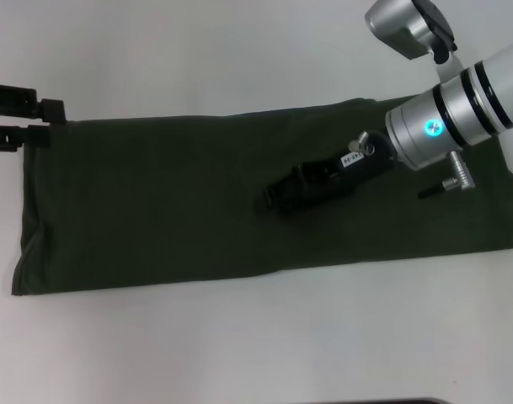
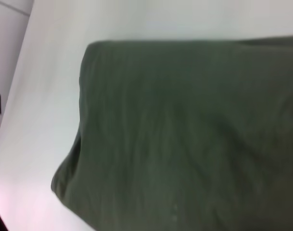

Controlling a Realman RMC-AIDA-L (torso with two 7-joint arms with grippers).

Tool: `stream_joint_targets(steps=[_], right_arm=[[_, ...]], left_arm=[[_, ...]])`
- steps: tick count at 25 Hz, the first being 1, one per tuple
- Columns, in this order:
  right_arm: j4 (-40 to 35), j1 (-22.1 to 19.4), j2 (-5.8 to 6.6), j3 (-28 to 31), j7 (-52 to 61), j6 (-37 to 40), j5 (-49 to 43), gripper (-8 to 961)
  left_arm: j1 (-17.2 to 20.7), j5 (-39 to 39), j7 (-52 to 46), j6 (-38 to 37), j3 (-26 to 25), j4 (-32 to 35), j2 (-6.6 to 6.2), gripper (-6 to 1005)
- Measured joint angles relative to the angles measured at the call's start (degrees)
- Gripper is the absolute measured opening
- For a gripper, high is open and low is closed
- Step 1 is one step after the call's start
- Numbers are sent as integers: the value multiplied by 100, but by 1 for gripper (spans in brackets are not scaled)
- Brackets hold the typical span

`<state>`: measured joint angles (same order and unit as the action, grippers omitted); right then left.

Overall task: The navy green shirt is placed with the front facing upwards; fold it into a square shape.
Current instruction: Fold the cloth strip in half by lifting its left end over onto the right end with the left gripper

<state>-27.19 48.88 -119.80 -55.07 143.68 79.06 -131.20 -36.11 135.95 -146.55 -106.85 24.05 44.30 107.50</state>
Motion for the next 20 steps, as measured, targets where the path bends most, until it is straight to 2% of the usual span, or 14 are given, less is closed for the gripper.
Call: stream_joint_targets(steps=[14,20], right_arm=[[136,93,-13,-118,-144,-1158,512,622],[-76,139,43,-85,-160,19,718,622]], left_arm=[[-46,-70,14,67,-2,-25,-1,554],[-48,-91,11,93,-6,-30,-15,553]])
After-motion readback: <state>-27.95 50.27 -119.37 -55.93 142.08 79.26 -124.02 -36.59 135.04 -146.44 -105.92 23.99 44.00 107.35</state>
